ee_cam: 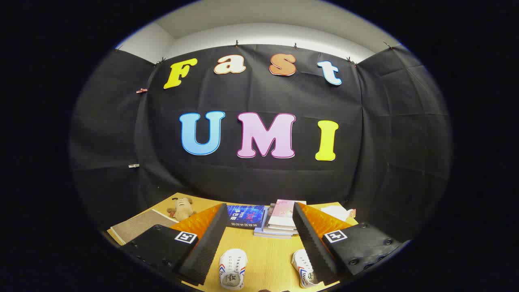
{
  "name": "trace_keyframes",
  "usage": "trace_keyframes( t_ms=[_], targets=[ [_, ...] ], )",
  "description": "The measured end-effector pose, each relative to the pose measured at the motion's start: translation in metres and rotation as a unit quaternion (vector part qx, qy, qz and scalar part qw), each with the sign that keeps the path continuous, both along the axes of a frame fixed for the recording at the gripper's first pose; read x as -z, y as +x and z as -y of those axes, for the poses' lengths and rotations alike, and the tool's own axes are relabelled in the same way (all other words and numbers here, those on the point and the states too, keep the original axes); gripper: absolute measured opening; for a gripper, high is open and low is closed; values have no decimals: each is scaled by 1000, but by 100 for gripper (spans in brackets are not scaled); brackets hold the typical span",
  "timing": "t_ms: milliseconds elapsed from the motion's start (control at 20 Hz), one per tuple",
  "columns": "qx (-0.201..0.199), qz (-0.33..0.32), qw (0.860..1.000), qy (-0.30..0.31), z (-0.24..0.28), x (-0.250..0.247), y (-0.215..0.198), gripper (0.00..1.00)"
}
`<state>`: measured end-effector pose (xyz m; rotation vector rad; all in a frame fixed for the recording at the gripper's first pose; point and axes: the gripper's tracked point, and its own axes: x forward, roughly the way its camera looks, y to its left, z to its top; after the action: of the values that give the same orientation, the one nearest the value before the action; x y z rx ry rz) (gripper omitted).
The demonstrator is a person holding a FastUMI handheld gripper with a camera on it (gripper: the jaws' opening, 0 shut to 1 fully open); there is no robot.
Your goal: Open the storage box then place both shoes into the box .Put the left shoe in first, then the right shoe, with the right side of both shoes facing outward in a uniform manner.
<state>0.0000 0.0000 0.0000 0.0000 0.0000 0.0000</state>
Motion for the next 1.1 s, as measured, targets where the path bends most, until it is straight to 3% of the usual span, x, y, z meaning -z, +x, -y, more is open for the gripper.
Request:
trace_keyframes(
  t_ms=[750, 1100],
  targets=[
    [-6, -27, 1000, 15, 3, 19, 6, 98],
    [-15, -69, 997, 43, -14, 42, 3, 98]
  ],
)
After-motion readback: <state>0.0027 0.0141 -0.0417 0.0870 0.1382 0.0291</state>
